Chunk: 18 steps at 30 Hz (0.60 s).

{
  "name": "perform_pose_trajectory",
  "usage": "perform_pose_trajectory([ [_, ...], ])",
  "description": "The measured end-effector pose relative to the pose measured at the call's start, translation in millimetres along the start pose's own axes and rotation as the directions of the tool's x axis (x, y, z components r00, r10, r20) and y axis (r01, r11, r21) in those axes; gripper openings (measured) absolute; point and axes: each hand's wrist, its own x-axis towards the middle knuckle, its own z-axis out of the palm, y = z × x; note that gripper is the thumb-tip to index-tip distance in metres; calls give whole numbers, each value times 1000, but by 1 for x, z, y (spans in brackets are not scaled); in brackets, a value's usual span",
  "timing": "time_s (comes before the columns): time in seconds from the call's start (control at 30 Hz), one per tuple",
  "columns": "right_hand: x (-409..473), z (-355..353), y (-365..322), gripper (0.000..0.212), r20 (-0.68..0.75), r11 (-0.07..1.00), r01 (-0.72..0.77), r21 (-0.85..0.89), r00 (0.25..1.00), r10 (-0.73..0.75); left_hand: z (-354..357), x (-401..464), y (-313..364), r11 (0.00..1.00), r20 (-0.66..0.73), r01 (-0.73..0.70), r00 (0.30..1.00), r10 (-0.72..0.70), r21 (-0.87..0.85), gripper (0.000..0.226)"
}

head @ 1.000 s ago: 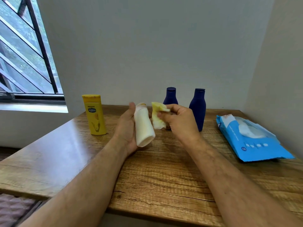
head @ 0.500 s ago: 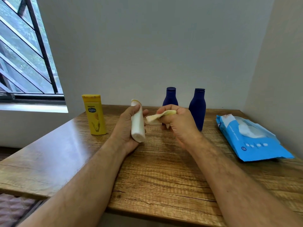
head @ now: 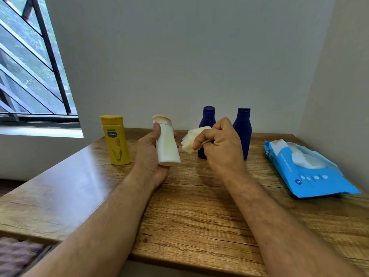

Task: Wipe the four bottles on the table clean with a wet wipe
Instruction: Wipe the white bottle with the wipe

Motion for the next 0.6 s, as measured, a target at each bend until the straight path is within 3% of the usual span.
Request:
perform_pose_trajectory([
  [0.27,-1,9,0,37,115,987,-54,149,993,37,5,-6,-3,997,57,8,998,-12,75,37],
  [0.4,-4,14,-3,18,136,955,-87,285,989,49,5,-6,-5,993,90,-12,996,1,121,36],
  [0.5,-3,9,-7,9,150,885,-195,422,978,144,4,-6,-5,991,93,-6,996,-6,135,36],
  [0.6,0,5,-7,37,128,839,-262,477,965,229,2,-4,-5,991,64,28,997,-37,130,38],
])
